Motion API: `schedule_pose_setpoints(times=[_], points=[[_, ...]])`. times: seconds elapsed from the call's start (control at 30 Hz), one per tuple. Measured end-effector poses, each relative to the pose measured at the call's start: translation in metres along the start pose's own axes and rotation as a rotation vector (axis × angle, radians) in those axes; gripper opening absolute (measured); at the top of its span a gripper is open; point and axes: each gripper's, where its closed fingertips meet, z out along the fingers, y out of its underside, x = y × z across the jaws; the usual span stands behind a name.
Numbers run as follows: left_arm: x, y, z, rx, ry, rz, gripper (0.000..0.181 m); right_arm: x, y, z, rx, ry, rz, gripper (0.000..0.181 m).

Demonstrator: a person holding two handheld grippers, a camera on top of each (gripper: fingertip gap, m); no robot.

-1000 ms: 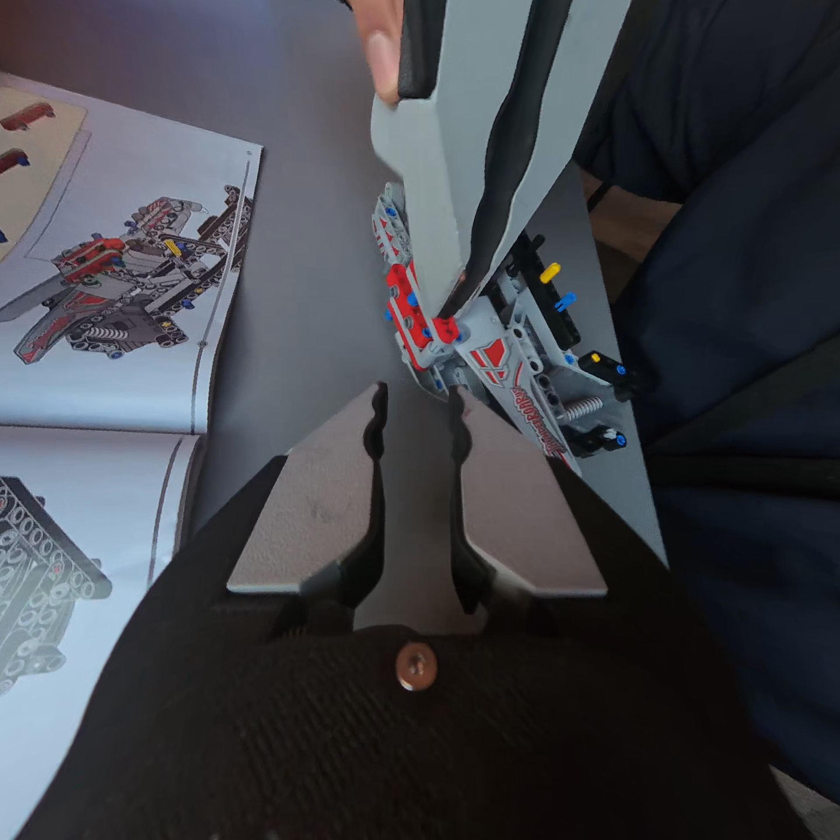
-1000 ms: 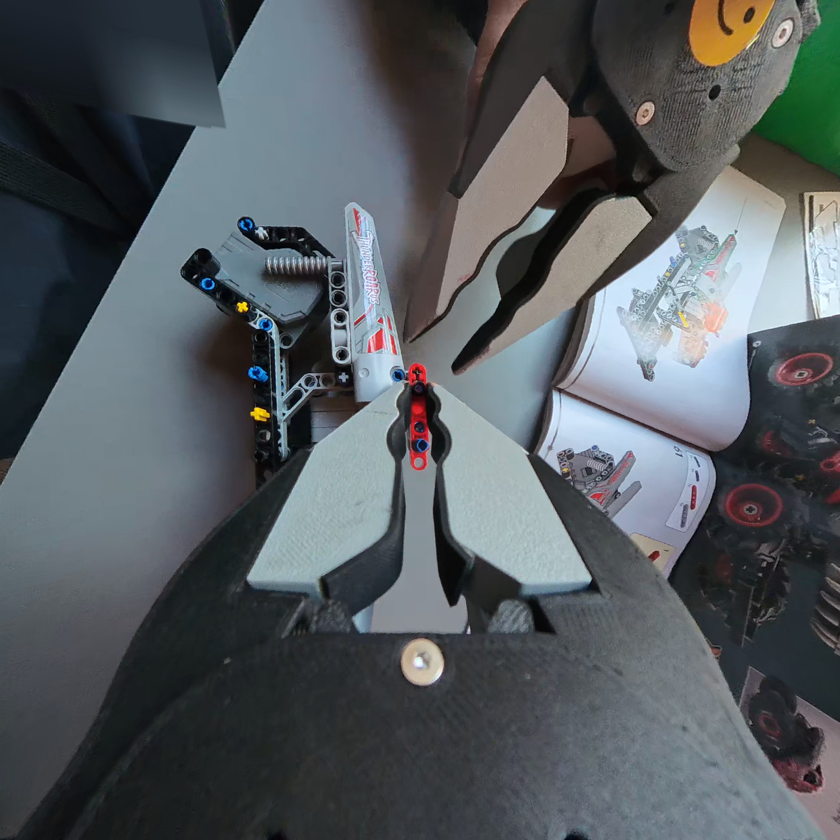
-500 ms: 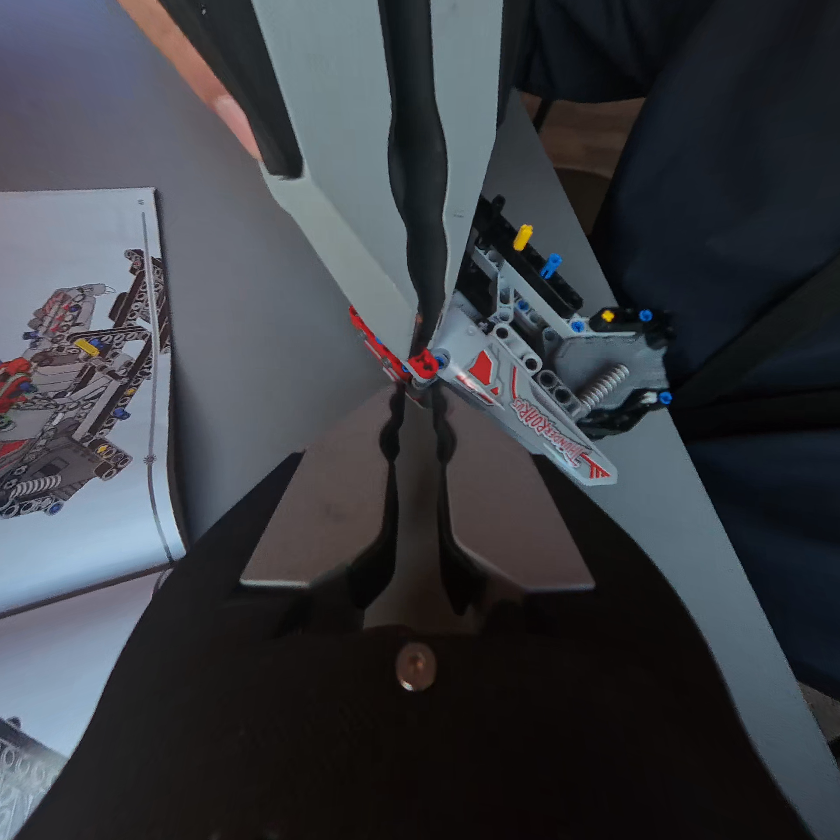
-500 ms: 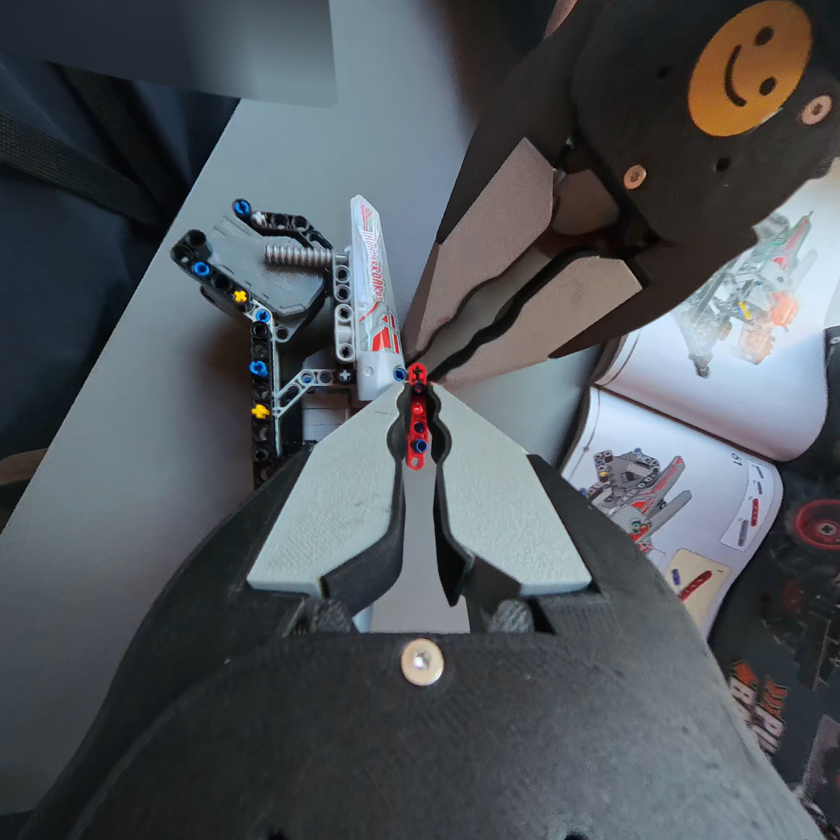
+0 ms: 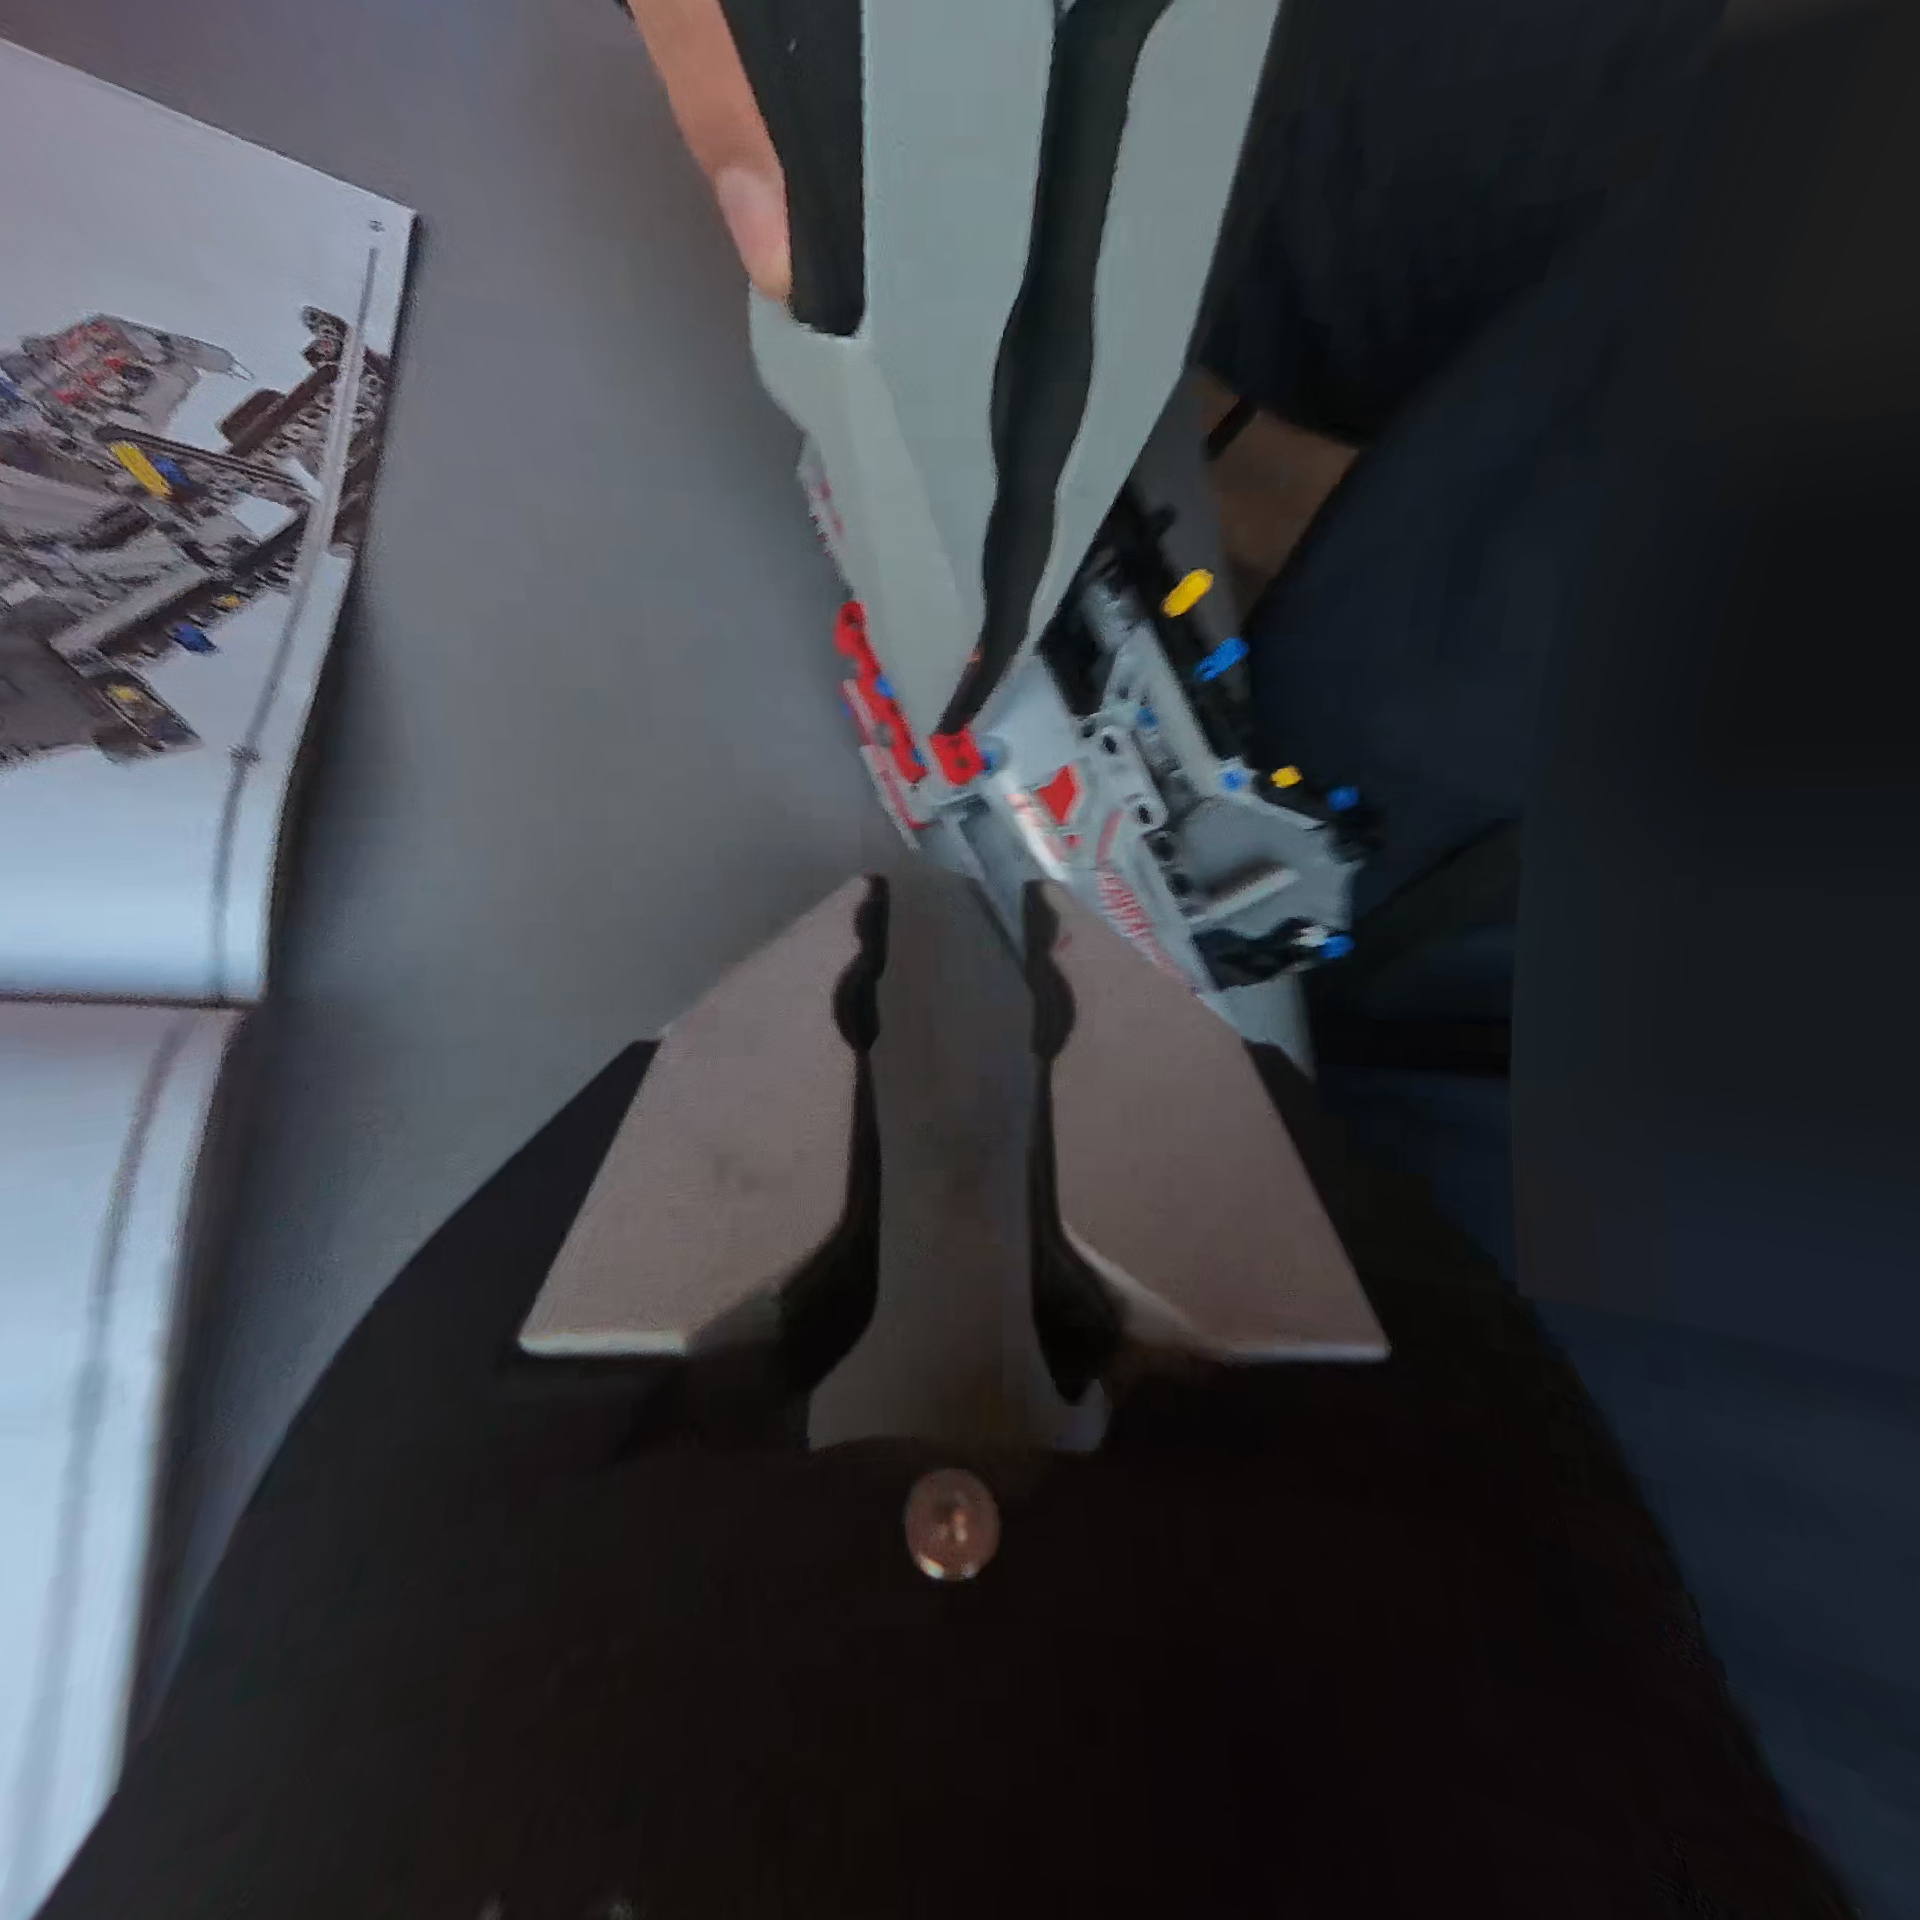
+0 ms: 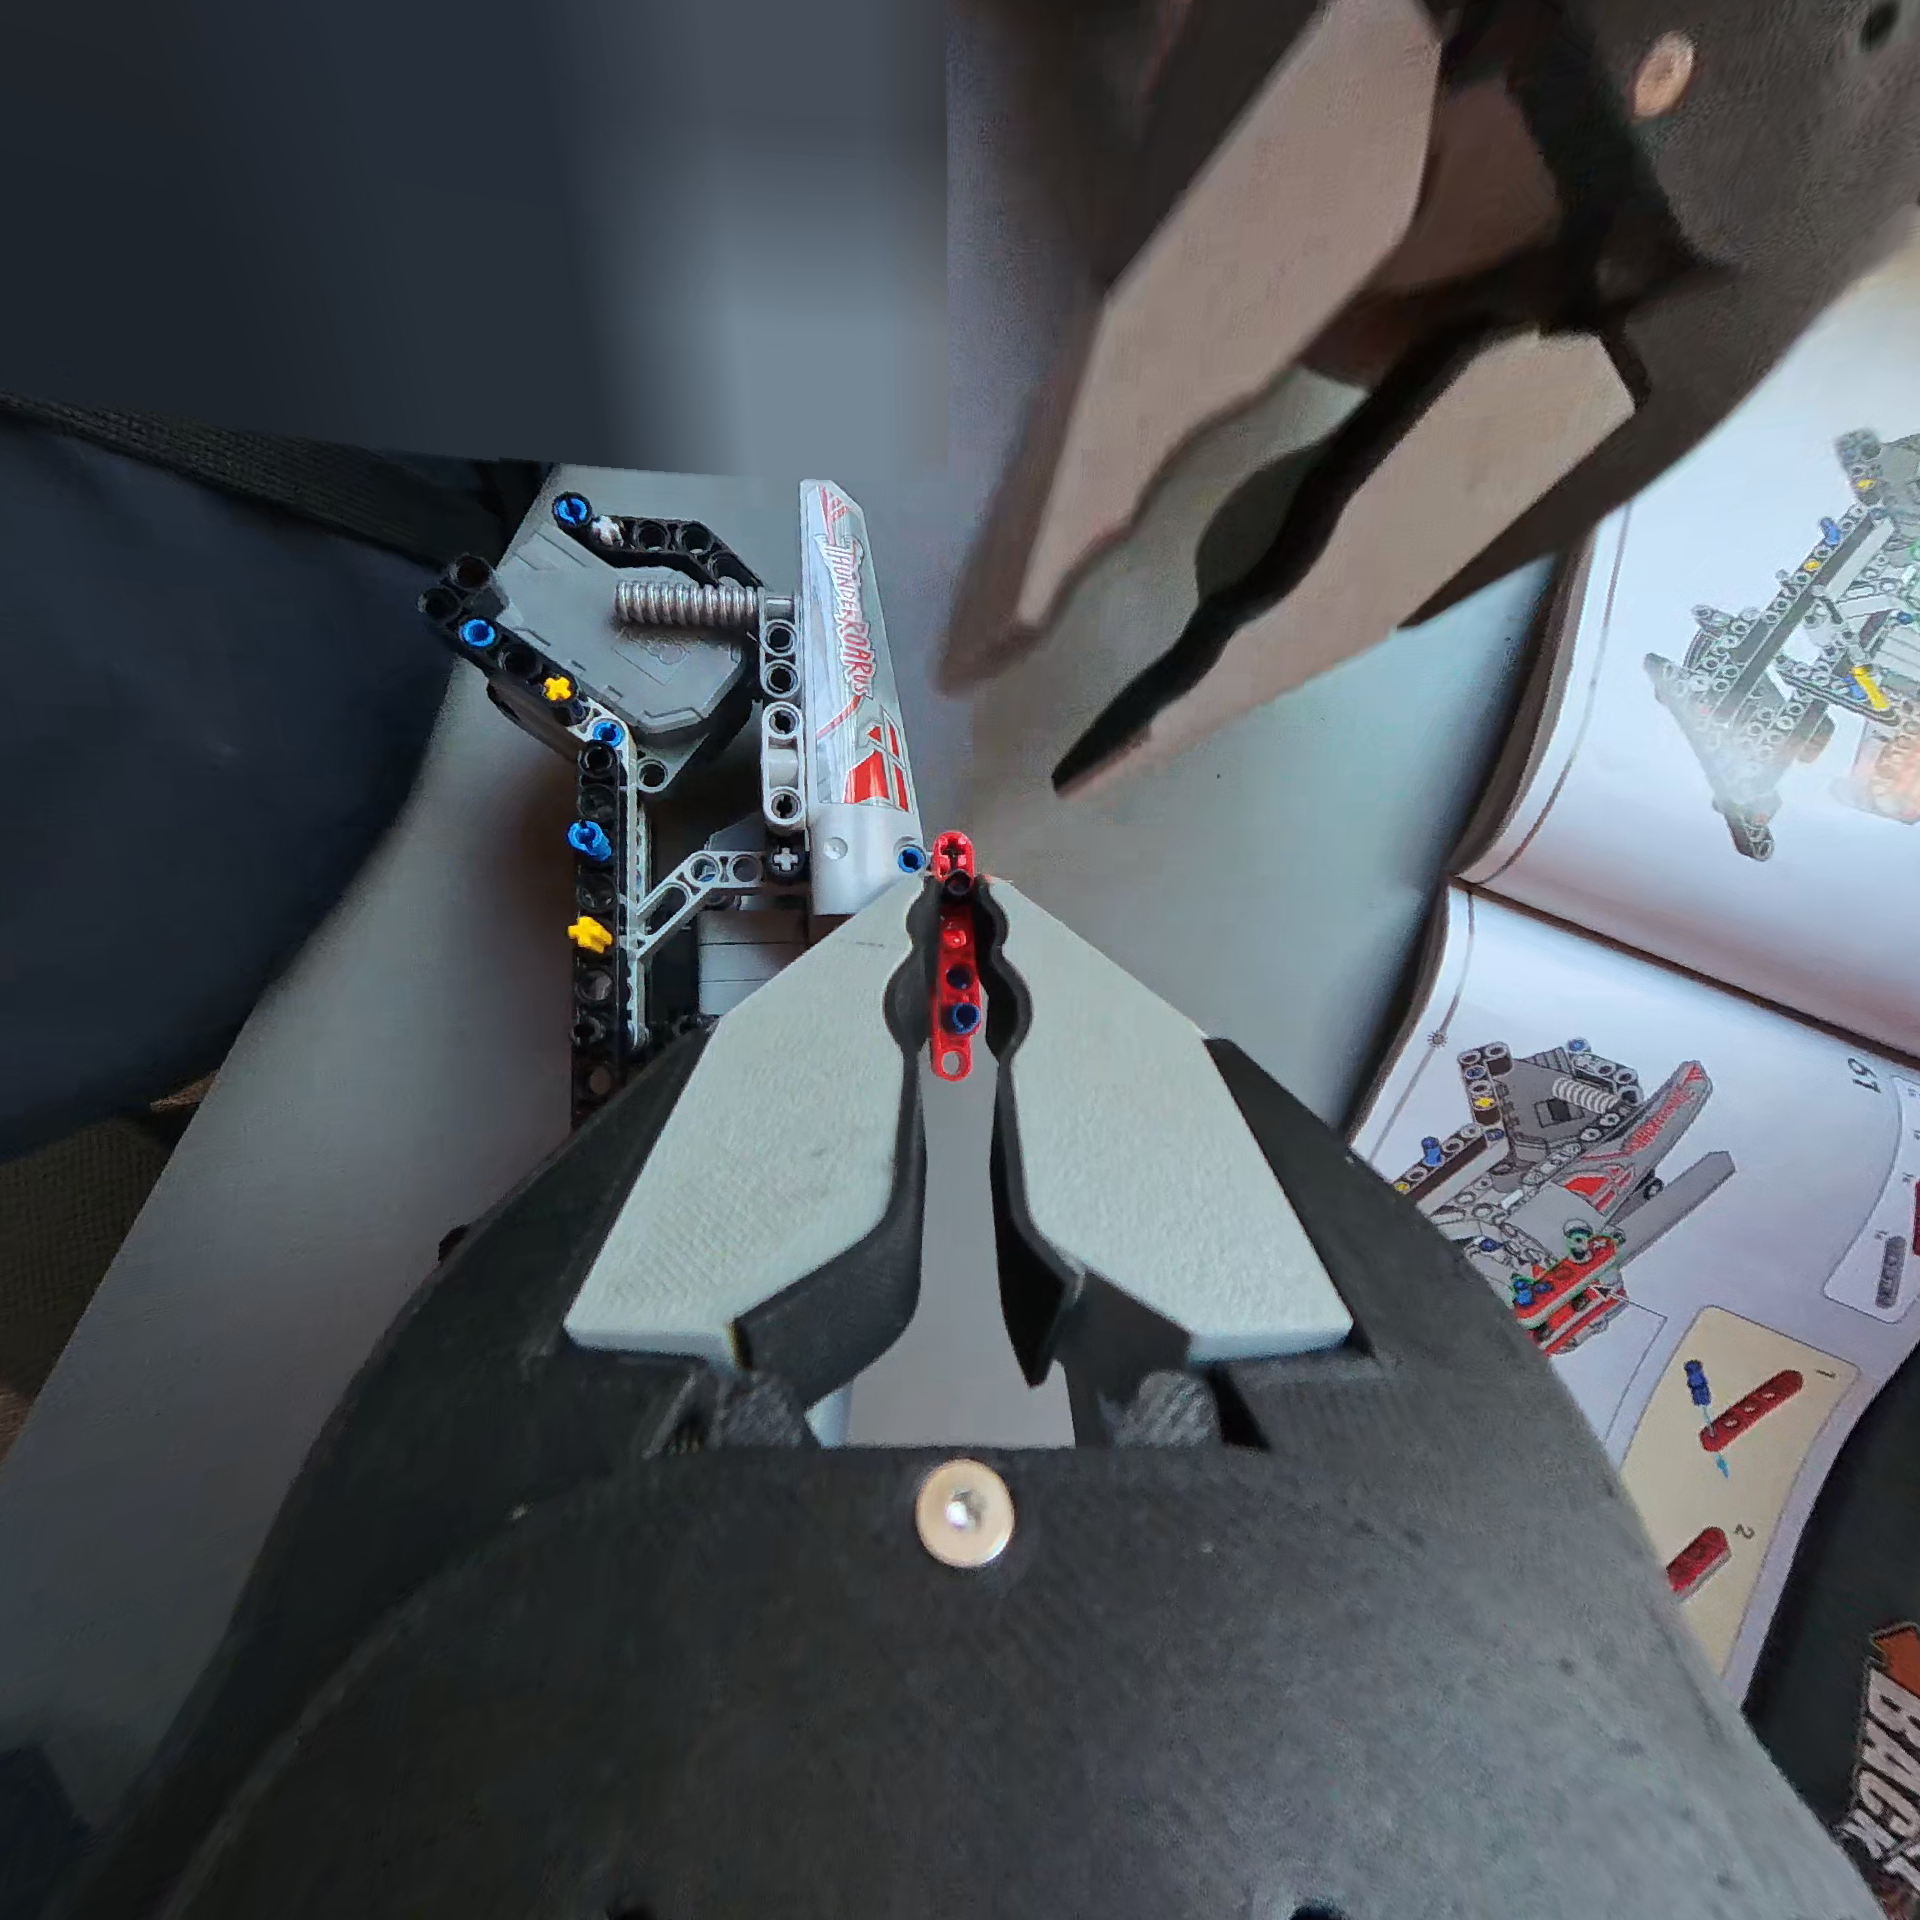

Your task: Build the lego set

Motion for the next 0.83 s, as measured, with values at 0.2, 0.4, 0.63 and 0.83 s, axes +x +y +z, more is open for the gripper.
schedule_pose_setpoints(times=[0.2, 0.4, 0.63, 0.83], points=[[0.031, 0.009, 0.017, -0.003, 0.040, -0.106, 0.048, 0.000, -0.002, 0.001, 0.030, -0.021, 0.070, 0.003], [0.034, 0.007, 0.023, -0.091, 0.032, 0.006, 0.032, -0.006, 0.002, -0.001, 0.019, 0.041, 0.131, 0.003], [0.040, 0.010, 0.022, -0.108, 0.134, 0.056, 0.028, -0.020, 0.003, -0.001, 0.035, 0.027, 0.233, 0.003], [0.053, 0.016, 0.024, -0.122, 0.203, 0.073, 0.027, -0.035, -0.002, 0.004, 0.052, 0.007, 0.280, 0.002]])
